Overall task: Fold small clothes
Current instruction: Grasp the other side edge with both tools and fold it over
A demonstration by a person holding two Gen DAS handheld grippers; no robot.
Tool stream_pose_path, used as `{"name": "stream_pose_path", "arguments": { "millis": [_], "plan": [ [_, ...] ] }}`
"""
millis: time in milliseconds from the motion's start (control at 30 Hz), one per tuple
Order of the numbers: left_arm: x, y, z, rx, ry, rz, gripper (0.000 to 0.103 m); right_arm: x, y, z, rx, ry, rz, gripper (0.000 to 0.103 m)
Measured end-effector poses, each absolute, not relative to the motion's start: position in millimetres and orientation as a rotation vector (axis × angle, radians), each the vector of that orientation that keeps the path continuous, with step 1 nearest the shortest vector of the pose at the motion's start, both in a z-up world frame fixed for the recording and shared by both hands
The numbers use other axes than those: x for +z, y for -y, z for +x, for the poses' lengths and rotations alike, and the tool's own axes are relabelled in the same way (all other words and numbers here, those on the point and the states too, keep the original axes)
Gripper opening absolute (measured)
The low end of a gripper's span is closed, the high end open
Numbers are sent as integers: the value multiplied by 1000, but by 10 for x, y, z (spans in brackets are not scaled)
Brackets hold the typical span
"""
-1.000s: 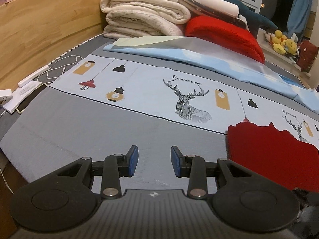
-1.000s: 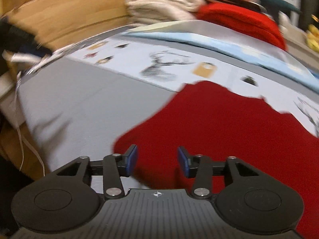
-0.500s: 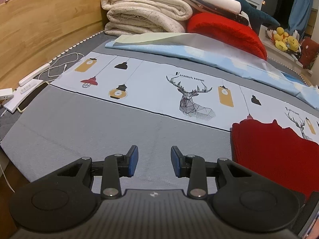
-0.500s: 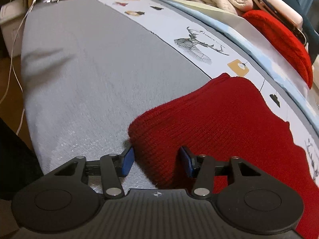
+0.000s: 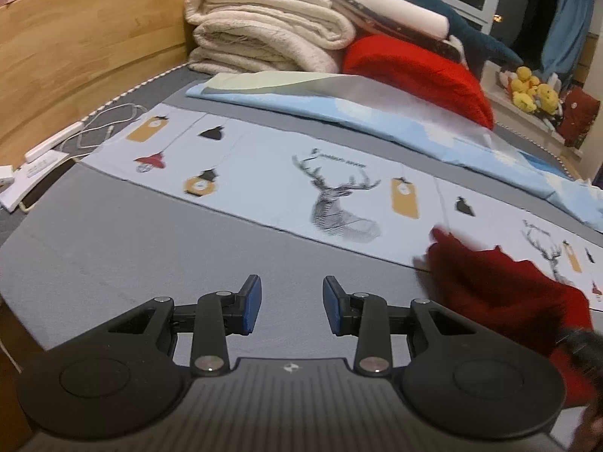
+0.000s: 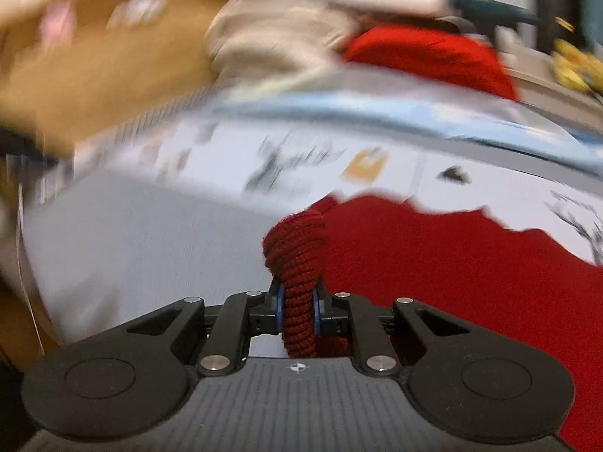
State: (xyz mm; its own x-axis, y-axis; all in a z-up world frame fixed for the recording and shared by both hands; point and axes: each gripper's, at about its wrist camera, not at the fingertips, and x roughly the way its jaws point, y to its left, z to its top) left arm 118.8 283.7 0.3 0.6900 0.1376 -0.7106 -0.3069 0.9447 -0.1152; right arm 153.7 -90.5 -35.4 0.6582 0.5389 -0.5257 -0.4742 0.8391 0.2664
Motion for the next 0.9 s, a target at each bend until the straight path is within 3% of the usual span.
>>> {"name": "stream_pose_path", "arguments": {
  "millis": [267,533,600,667,833,900],
  "plan": [
    [53,-1896,1554,131,-761,-197,40,-85,2886,1343,203,-504,432,13],
    [-142,-687,1918,-33,-795,-111,40,-913,4334,1084,-195,-929,667,14],
    [-216,-444,1976,-66,-810,-81,40,-1007,4513,1035,-229,-962,742,27],
    [-285,-268,2014,-96,-823,-64,40,-899,4574,990,-255,-922,703,33],
    [-444,-12,2121,-158,-864,-84,41,-625,4635,1162,-239,-802,572,36],
    [-509,49,2173,-179,-891,-112,46,-630,4639,1397,-180,-815,543,51]
  ]
}}
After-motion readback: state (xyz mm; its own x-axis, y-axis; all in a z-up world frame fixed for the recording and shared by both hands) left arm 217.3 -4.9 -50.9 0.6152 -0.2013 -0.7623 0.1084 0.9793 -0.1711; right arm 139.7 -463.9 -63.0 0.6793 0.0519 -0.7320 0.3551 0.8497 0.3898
